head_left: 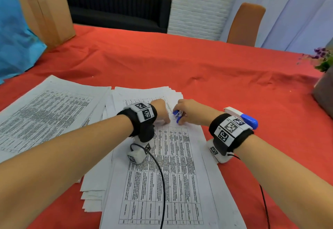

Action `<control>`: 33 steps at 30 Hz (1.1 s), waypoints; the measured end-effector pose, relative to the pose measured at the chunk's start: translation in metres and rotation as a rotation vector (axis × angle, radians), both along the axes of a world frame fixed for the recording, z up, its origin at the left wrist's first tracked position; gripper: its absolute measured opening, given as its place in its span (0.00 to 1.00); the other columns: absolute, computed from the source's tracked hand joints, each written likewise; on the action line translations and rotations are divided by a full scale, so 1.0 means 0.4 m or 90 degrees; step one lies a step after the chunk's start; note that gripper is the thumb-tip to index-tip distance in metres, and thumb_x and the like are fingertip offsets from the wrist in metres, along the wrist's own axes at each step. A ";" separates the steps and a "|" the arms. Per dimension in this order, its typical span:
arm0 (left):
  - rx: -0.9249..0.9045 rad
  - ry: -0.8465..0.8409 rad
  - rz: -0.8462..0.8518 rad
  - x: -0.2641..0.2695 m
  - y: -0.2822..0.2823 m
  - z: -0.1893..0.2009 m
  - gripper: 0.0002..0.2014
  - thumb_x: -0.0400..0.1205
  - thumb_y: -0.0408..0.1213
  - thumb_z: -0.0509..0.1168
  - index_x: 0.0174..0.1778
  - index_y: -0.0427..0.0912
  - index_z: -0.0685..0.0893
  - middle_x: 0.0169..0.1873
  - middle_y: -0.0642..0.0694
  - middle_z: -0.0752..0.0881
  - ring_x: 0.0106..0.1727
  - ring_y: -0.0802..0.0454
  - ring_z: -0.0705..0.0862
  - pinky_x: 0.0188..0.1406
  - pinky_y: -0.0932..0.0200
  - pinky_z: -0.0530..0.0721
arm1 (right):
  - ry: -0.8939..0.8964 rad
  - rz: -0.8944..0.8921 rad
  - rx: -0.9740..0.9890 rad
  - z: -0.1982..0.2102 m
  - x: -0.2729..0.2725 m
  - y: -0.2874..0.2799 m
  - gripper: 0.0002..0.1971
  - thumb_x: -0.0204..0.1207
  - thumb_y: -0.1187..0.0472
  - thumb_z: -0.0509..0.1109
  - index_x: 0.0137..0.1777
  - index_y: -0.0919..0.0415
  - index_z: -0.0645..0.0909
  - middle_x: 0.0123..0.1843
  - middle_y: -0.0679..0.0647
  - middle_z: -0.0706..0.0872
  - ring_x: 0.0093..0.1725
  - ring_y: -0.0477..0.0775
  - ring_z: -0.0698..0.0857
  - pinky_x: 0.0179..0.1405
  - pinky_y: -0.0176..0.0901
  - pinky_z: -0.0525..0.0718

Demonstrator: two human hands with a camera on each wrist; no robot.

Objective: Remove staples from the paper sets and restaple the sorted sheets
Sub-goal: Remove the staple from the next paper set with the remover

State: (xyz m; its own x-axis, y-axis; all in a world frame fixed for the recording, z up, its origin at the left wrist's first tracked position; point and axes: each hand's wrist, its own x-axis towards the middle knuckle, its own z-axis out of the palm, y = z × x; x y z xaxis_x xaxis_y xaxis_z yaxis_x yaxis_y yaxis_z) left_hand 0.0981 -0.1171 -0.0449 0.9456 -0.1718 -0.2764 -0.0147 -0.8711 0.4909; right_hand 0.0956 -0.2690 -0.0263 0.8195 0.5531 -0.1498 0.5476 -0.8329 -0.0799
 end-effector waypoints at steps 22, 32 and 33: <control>0.174 -0.013 -0.105 0.012 -0.016 -0.022 0.25 0.76 0.57 0.69 0.57 0.40 0.80 0.58 0.45 0.85 0.58 0.45 0.83 0.60 0.50 0.81 | 0.412 -0.206 0.496 -0.050 0.030 -0.060 0.07 0.83 0.70 0.62 0.58 0.70 0.77 0.40 0.58 0.82 0.35 0.48 0.82 0.38 0.32 0.84; -0.197 0.155 0.077 -0.016 0.022 0.009 0.26 0.85 0.56 0.55 0.50 0.33 0.82 0.37 0.34 0.80 0.32 0.46 0.78 0.37 0.57 0.78 | 0.466 -0.253 0.821 -0.030 0.003 -0.086 0.07 0.84 0.68 0.60 0.57 0.67 0.77 0.45 0.58 0.78 0.38 0.50 0.79 0.53 0.43 0.87; -0.404 0.224 0.161 -0.015 0.029 0.009 0.25 0.86 0.56 0.52 0.45 0.35 0.80 0.32 0.39 0.76 0.28 0.50 0.73 0.31 0.60 0.72 | 0.437 -0.221 0.803 -0.004 -0.007 -0.061 0.07 0.84 0.68 0.60 0.57 0.67 0.77 0.44 0.56 0.78 0.38 0.50 0.79 0.48 0.39 0.87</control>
